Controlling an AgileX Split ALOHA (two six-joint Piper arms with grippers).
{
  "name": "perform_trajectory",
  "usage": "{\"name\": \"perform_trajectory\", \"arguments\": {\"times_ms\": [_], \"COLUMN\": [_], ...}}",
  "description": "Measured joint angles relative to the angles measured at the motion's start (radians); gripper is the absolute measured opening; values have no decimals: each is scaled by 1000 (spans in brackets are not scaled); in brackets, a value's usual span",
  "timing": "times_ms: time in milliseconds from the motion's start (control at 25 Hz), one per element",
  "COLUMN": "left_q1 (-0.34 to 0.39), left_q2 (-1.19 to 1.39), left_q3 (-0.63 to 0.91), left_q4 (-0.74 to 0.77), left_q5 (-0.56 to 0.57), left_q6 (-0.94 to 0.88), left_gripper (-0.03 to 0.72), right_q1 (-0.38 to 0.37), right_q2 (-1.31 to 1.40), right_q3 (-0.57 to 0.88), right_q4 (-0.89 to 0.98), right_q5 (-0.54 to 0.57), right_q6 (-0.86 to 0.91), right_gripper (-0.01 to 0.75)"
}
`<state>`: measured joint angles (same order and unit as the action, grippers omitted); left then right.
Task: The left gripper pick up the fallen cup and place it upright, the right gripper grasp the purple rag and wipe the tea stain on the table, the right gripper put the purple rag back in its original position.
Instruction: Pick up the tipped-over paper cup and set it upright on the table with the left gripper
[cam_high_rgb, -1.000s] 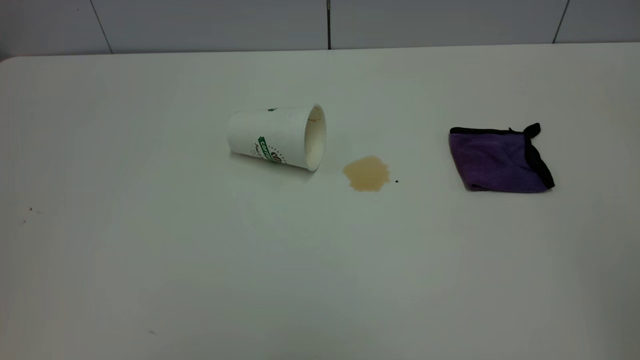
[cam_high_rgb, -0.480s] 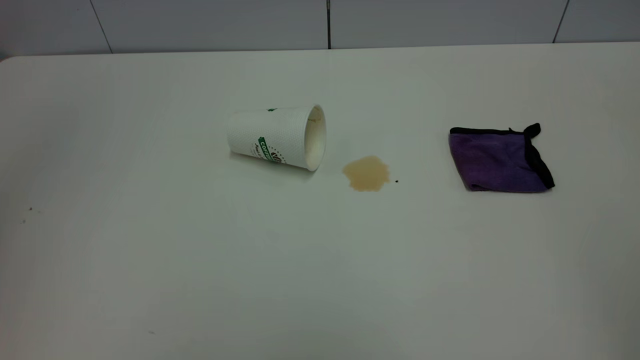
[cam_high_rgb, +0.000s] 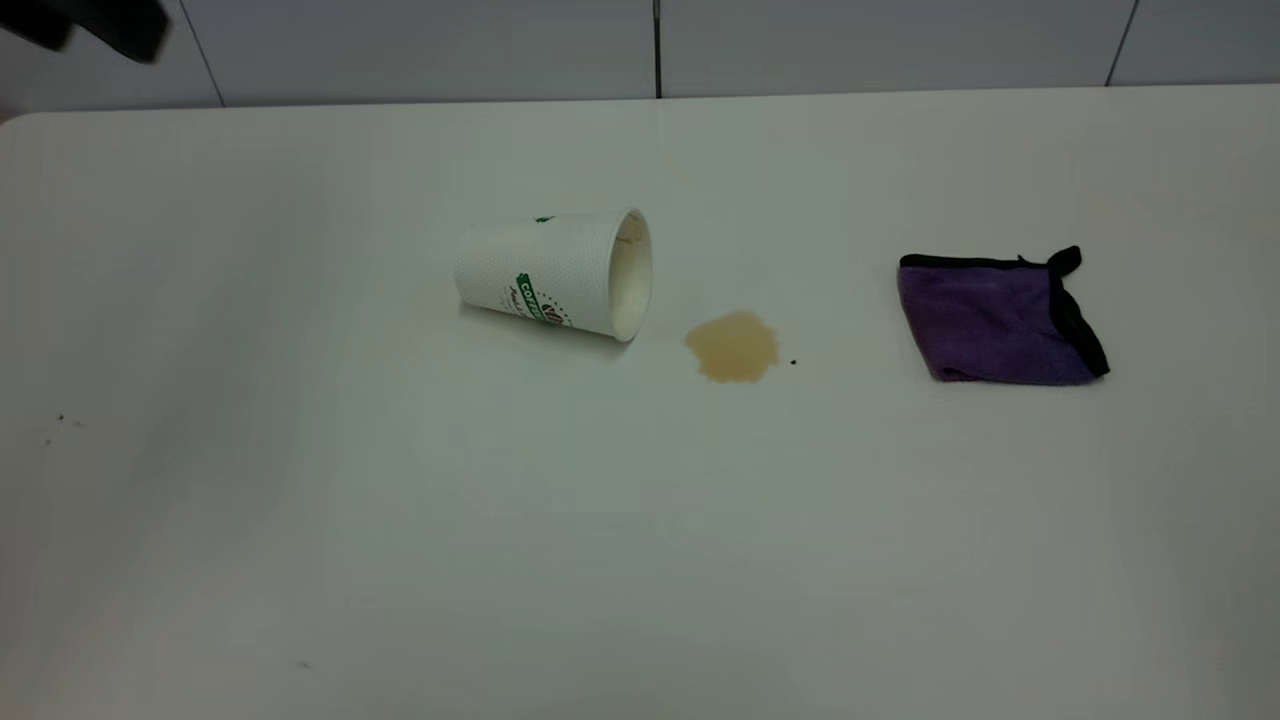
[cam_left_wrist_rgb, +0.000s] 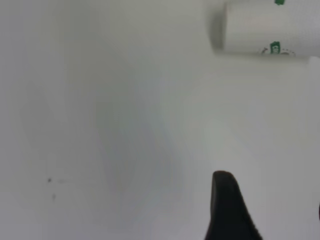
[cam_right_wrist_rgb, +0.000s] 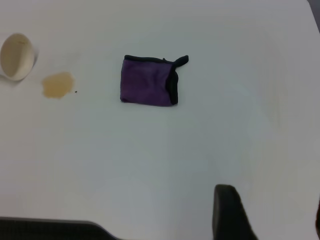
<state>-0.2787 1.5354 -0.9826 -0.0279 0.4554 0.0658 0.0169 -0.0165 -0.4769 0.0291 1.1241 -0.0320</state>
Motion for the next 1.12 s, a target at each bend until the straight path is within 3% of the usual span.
{"name": "perform_trajectory", "arguments": {"times_ms": [280, 440, 680, 880, 1120], "left_q1": [-163, -256, -401, -462, -486], "left_q2": [268, 413, 639, 821, 1029], "left_q3": [-208, -364, -612, -845, -1124], "left_q4": [0, 19, 272, 494, 604], "left_q5": [4, 61, 195, 307, 414], "left_q6": [-26, -102, -324, -536, -638], "left_gripper": [470, 470, 470, 470, 470], "right_q1": [0, 0, 0, 0, 0], "right_q2": [0, 0, 0, 0, 0], "right_q3": [0, 0, 0, 0, 0], "right_q4": [0, 0, 0, 0, 0], "right_q5": [0, 0, 0, 0, 0], "right_q6": [0, 0, 0, 0, 0], "right_gripper": [444, 444, 444, 444, 444]}}
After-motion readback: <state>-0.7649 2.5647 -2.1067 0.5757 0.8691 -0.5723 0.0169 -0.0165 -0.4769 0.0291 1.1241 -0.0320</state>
